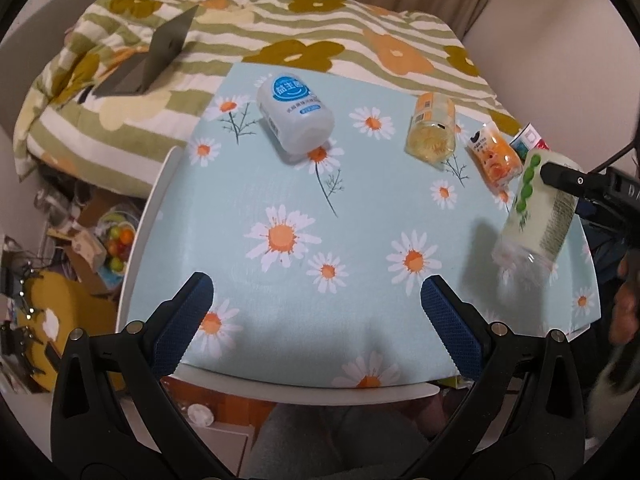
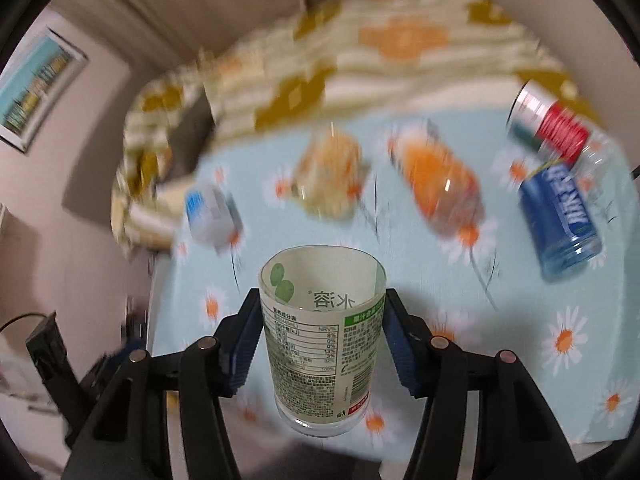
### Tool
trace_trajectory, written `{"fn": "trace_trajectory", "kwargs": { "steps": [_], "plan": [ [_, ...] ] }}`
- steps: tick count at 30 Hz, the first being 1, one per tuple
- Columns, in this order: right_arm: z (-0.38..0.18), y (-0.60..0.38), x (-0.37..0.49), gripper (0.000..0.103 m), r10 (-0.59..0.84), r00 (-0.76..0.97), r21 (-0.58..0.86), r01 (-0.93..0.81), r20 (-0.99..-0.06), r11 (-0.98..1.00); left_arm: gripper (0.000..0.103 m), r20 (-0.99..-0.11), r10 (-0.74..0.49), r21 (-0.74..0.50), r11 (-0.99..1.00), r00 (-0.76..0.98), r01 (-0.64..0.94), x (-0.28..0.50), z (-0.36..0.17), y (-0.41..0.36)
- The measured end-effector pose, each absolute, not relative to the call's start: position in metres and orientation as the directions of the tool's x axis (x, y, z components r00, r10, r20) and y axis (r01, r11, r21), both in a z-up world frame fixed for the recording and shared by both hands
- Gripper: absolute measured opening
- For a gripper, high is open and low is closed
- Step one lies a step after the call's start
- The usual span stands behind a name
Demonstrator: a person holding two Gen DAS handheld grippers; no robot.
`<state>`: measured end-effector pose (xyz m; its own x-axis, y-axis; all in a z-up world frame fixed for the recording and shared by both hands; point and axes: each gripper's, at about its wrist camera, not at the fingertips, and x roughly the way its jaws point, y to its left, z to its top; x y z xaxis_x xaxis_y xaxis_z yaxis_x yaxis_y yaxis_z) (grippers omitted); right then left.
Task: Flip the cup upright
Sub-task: 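Turn the cup opening-up with the right tool and lower it onto the cloth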
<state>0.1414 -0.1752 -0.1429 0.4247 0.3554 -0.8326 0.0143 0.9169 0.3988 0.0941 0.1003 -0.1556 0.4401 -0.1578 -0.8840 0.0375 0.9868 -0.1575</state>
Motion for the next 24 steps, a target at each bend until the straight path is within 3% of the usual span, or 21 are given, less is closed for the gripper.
{"fn": "trace_trajectory", "kwargs": {
  "steps": [3,8,24],
  "plan": [
    [-0.146,-0.167,0.113,0.054,0.236,0.624,0.32,0.025,-0.745,0.947,0.103,-0.878,-0.148,-0.148,0.988,0.456,0.036,0.087,-0.156,0.104],
    [-0.163,-0.152,0.093,0.055,0.096,0.759,0.189,0.036,-0.644,0.981,0.103,-0.868,-0.135,-0.132,0.99,0.477,0.04,0.074,-0.165,0.116],
    [-0.187,-0.142,0.069,0.057,0.021,0.803,0.078,0.032,-0.596,0.996,0.103,-0.852,-0.147,-0.112,0.989,0.502,0.099,0.068,-0.174,0.108]
  ]
}}
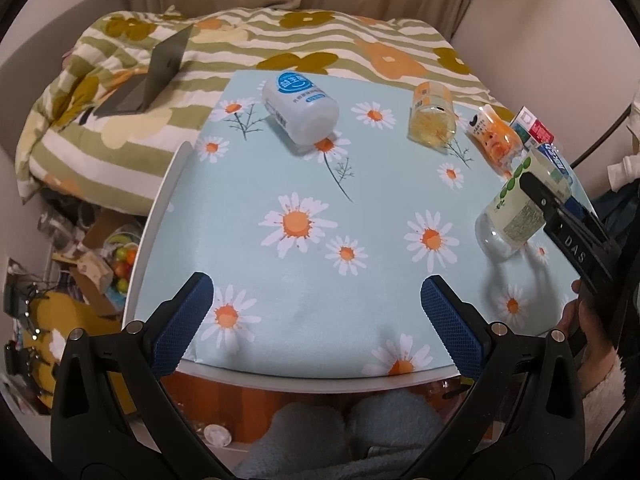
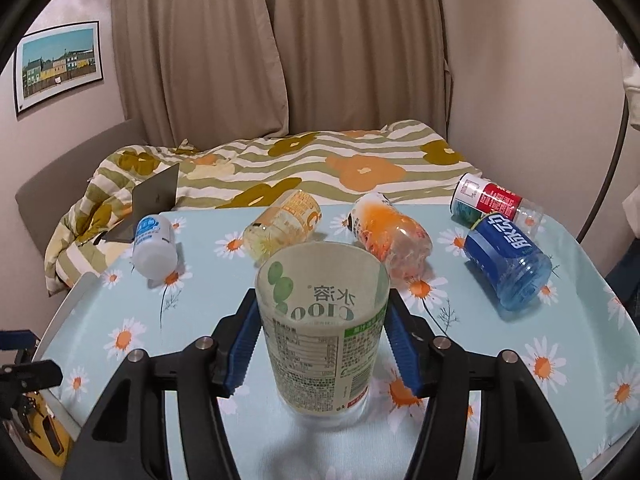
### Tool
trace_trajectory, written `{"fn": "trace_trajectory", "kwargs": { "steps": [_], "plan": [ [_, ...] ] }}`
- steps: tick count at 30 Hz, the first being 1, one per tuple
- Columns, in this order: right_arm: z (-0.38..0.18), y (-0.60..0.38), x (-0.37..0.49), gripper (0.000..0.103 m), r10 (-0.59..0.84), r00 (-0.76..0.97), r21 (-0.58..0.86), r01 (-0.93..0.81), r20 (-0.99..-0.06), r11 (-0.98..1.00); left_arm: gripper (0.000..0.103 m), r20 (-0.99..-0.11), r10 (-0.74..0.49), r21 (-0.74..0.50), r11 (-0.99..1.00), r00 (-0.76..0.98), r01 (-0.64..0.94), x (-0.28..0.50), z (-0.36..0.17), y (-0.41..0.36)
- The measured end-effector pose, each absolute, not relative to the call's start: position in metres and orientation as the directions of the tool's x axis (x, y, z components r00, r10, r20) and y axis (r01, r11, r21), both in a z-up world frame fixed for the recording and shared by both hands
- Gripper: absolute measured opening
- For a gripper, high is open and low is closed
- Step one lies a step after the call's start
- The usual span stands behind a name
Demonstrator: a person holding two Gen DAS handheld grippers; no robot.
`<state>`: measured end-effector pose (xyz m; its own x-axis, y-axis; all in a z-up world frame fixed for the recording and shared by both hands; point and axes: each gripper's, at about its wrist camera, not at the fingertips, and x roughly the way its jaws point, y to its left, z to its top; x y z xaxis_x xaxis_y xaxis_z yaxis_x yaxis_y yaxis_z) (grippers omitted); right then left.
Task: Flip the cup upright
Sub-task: 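Turn the cup opening-up with the right tool and lower it onto the cloth, then open the right tool and pull it back from the cup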
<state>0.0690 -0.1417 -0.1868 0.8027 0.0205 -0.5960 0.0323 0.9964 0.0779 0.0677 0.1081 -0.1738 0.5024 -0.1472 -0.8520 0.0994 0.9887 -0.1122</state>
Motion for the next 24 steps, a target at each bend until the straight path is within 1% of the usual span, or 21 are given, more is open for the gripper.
{"fn": "trace_trajectory", "kwargs": {
  "steps": [8,16,17,18,20,24],
  "plan": [
    [-0.19,-0.134,0.055,0.058,0.006,0.808,0.034,0.017,-0.589,0.999,0.103,-0.855,-0.153,-0.114,0.988,0.495,0.108,0.065,-0.175,0.102],
    [-0.19,-0.134,0.056,0.06,0.005,0.807,0.027,0.014,-0.59,1.0,0.103,-0.854,-0.159,-0.116,0.986,0.496,0.117,0.061,-0.174,0.097],
    [-0.19,-0.133,0.057,0.068,0.006,0.806,0.028,0.013,-0.592,1.0,0.103,-0.853,-0.158,-0.115,0.986,0.498,0.117,0.061,-0.174,0.097],
    [-0.19,-0.134,0.058,0.085,0.005,0.802,0.03,0.017,-0.597,0.999,0.103,-0.851,-0.158,-0.114,0.987,0.5,0.118,0.06,-0.173,0.097],
    [-0.188,-0.134,0.058,0.102,0.004,0.8,0.035,0.02,-0.6,0.999,0.103,-0.848,-0.154,-0.11,0.987,0.507,0.116,0.059,-0.17,0.096],
    [-0.179,-0.139,0.052,0.102,0.015,0.808,0.046,0.014,-0.589,0.999,0.103,-0.842,-0.145,-0.103,0.989,0.52,0.109,0.055,-0.163,0.089]
  ]
}}
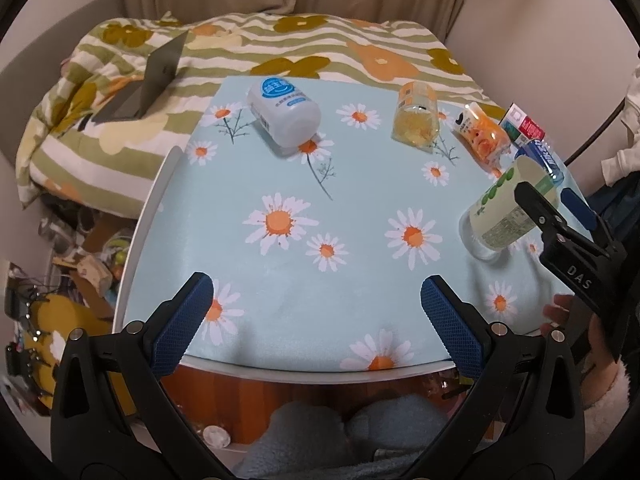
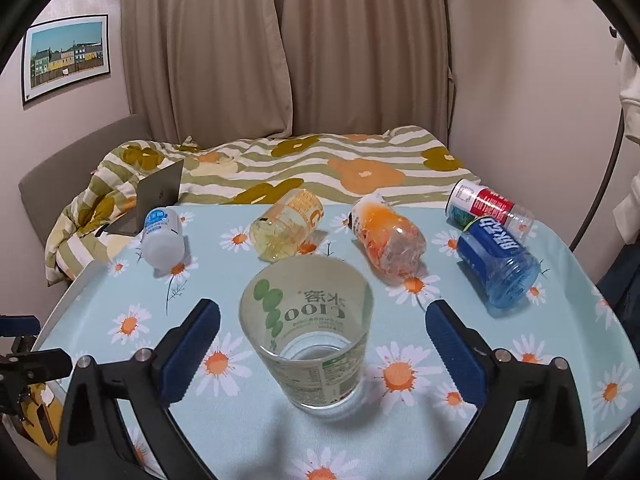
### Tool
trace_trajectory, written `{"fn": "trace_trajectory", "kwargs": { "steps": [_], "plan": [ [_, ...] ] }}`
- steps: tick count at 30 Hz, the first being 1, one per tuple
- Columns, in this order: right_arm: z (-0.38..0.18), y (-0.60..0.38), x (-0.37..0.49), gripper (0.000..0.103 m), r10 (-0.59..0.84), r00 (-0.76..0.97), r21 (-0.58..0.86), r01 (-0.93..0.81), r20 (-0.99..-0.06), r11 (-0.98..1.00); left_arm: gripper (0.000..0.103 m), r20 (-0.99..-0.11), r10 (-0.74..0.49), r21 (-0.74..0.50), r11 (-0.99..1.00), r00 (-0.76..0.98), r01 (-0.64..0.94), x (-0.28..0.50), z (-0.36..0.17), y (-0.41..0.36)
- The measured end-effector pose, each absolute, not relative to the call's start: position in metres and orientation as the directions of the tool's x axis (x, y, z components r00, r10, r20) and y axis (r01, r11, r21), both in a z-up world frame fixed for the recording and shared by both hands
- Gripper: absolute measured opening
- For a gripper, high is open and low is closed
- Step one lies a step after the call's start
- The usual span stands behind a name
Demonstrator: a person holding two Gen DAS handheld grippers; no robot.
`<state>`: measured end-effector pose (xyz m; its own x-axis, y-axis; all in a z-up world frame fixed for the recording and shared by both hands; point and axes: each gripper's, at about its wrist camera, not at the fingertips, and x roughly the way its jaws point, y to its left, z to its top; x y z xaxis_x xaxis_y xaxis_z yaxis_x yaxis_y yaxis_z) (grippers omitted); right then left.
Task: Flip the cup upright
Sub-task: 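Open the right tool and pull it back from the cup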
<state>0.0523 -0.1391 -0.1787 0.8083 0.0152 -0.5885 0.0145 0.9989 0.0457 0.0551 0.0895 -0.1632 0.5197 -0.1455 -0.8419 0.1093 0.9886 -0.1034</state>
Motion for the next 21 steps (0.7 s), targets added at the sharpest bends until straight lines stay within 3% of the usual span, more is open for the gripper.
{"fn": "trace_trajectory", "kwargs": {
  "steps": [21],
  "plan": [
    [-0.059,-0.227,-0.033,0.102,0.001,0.671,0.067,0.072,-0.742,0.995,0.103,-0.741,-0.108,-0.022,0.99,0.663,0.137,-0.011,-0.047,0.011]
  ]
}}
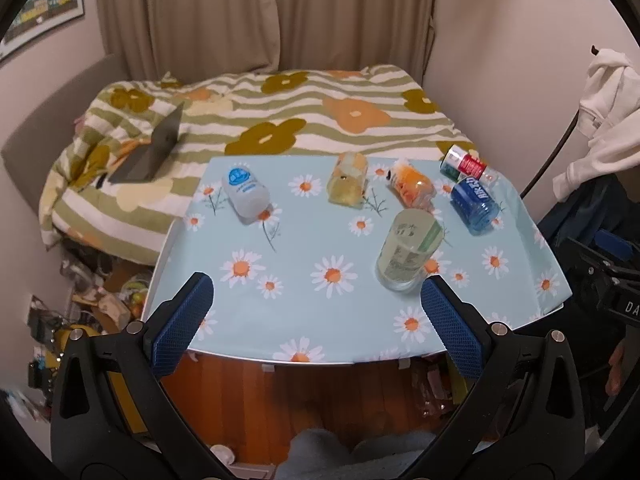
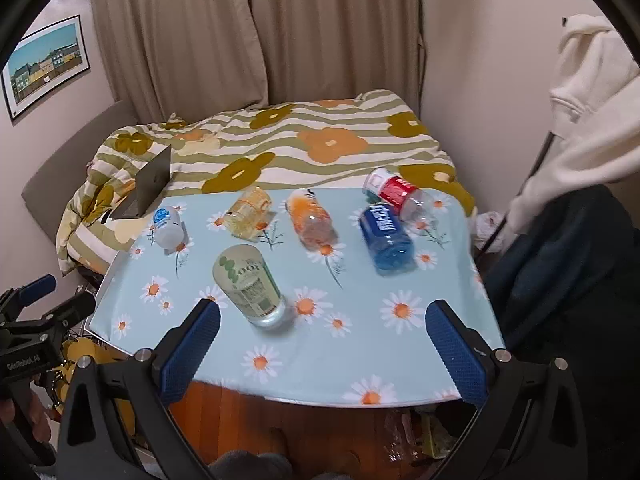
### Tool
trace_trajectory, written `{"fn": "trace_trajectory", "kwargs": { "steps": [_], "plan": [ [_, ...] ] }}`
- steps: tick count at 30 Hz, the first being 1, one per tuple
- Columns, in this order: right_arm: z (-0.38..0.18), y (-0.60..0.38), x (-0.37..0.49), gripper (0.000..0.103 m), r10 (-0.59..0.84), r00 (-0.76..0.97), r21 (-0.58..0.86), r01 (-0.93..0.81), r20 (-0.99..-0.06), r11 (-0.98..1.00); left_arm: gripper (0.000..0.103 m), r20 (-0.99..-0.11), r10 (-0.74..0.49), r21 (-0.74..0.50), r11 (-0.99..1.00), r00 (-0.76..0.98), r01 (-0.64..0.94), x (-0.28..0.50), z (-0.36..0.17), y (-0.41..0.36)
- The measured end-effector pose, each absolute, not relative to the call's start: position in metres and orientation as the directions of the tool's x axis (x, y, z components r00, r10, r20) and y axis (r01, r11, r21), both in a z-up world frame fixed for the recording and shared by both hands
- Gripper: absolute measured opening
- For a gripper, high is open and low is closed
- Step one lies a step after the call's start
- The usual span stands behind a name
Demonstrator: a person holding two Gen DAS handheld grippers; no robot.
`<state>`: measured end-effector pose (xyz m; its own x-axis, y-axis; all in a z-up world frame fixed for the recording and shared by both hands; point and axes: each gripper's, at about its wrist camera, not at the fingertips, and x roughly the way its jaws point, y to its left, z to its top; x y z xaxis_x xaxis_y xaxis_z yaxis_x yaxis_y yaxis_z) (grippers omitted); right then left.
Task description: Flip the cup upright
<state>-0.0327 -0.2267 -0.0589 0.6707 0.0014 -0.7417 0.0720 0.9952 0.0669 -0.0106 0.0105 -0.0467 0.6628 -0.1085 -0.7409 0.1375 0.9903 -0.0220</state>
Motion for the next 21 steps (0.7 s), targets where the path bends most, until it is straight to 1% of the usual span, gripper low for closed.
{"fn": "trace_trajectory", "kwargs": {
  "steps": [6,21],
  "plan": [
    [-0.05,-0.231,-0.047,0.102,-0.058,0.675,0.006,0.092,-0.736,0.996,0.103,-0.713,-0.093,-0.011,0.993,0.695,0.121,-0.026,-0.035,0.006],
    [-0.041,-0.231,-0.052,0.103,-0.062,0.694,0.01,0.1,-0.717,0.995,0.103,-0.697,-0.071,-0.01,0.996,0.714,0.089,-0.033,-0.029,0.013]
  ]
}}
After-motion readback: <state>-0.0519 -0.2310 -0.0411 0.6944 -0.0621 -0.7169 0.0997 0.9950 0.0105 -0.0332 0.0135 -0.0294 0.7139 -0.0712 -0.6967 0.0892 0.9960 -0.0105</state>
